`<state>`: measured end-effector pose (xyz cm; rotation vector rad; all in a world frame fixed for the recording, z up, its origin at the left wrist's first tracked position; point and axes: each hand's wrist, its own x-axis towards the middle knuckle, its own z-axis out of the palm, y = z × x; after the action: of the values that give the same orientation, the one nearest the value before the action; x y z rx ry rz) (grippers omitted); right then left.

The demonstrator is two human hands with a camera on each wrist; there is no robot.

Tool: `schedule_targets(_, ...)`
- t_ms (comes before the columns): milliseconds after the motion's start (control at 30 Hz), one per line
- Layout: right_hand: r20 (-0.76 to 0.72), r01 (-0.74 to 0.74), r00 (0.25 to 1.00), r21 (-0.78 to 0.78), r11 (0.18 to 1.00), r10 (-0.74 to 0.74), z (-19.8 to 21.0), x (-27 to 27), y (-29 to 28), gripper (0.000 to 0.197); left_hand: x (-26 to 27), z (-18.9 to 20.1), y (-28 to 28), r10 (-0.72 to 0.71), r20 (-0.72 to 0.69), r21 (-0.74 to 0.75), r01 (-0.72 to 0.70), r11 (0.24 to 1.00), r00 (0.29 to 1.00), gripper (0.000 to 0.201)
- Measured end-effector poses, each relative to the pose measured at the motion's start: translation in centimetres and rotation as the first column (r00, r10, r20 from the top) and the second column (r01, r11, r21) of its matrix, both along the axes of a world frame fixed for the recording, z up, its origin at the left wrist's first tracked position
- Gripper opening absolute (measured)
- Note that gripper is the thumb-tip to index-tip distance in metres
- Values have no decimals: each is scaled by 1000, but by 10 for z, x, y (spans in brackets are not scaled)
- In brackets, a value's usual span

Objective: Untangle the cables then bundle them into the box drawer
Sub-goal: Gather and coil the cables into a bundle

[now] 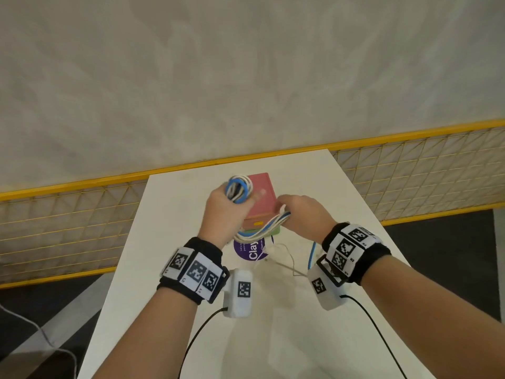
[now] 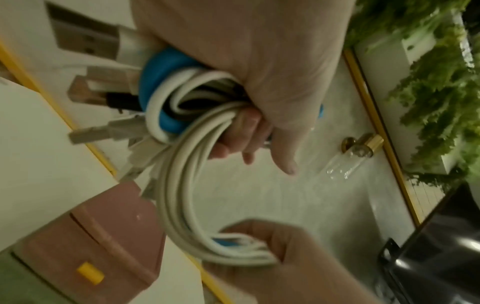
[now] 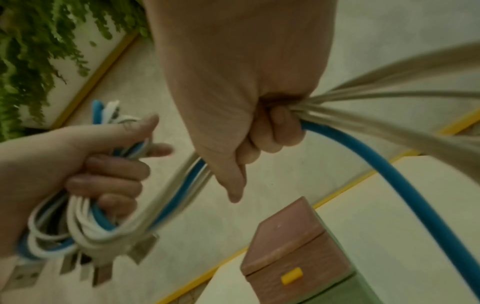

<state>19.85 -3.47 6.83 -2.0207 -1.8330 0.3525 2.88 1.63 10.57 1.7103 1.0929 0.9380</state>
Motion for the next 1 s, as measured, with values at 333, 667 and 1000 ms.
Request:
schedule_targets(333,-377,-169,906,97,981,193,27,2,-4,78,6,-14,-5,-325,-218,-227,276,934,920,39)
schedule_targets(667,-535,-63,839,92,994,103,-14,10,-24,19,-3,-11,4,-207,27,-280,206,938,978,39)
schedule_targets(1000,-276,-194,933,151,969,229,-7,-37,-13,34,14,-12,-6,-186,2,-359,174,917,983,65)
